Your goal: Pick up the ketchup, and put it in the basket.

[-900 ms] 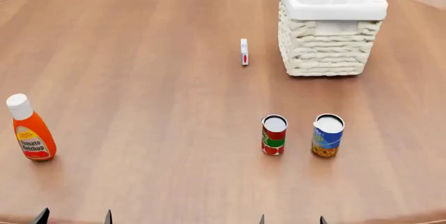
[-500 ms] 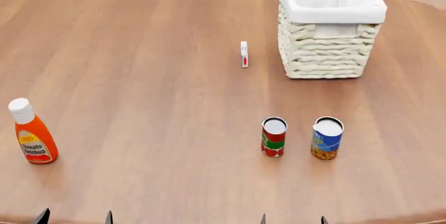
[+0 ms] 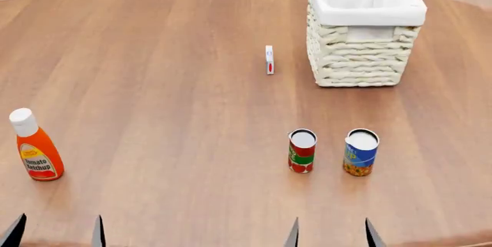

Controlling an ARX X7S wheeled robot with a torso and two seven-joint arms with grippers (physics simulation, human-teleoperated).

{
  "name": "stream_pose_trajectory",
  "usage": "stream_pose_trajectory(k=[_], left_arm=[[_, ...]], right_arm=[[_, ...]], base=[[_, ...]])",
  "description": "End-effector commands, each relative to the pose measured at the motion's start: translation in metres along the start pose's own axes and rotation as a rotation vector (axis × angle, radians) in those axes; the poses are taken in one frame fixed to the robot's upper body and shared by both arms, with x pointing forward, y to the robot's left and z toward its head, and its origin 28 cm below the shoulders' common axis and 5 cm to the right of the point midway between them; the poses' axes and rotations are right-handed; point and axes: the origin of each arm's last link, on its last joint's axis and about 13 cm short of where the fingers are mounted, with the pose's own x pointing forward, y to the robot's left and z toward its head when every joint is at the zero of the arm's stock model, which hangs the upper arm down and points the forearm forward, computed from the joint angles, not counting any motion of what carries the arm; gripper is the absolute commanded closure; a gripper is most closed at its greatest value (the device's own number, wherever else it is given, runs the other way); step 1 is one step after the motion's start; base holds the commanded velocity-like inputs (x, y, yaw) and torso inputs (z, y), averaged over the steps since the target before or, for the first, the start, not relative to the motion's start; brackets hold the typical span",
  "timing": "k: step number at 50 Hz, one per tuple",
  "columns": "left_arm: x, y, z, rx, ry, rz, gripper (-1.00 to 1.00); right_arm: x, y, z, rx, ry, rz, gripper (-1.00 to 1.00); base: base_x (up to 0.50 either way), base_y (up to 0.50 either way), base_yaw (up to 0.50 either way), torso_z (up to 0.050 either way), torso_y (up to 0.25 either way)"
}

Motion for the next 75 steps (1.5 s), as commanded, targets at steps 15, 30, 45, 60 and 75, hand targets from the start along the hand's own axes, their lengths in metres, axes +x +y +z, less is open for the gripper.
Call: stream_pose_trajectory(k=[15, 30, 45, 60, 75], left_arm=[[-0.018, 0.002, 0.061, -0.011, -0.153, 0.006, -1.0], [-0.02, 0.003, 0.066, -0.008, -0.172, 0.015, -1.0], [-0.018, 0.003, 0.064, 0.004, -0.171, 0.02, -1.0], [-0.018, 0.003, 0.062, 0.018, -0.172, 0.021, -1.0], [-0.018, 0.002, 0.062, 0.02, -0.169, 0.019, -1.0]], right_arm=[[-0.019, -0.002, 0.071, -0.05, -0.139, -0.018, -1.0], [-0.021, -0.003, 0.072, -0.057, -0.176, -0.032, -1.0], [-0.02, -0.003, 0.072, -0.066, -0.18, -0.031, -1.0], [-0.021, -0.003, 0.072, -0.068, -0.183, -0.028, -1.0], [-0.021, -0.002, 0.072, -0.073, -0.182, -0.022, -1.0]], base=[[0.0, 0.0, 0.0, 0.0, 0.0], [0.01, 0.0, 0.0, 0.0, 0.0], [0.47, 0.0, 0.0, 0.0, 0.0], [0.5, 0.0, 0.0, 0.0, 0.0], [0.5, 0.0, 0.0, 0.0, 0.001]])
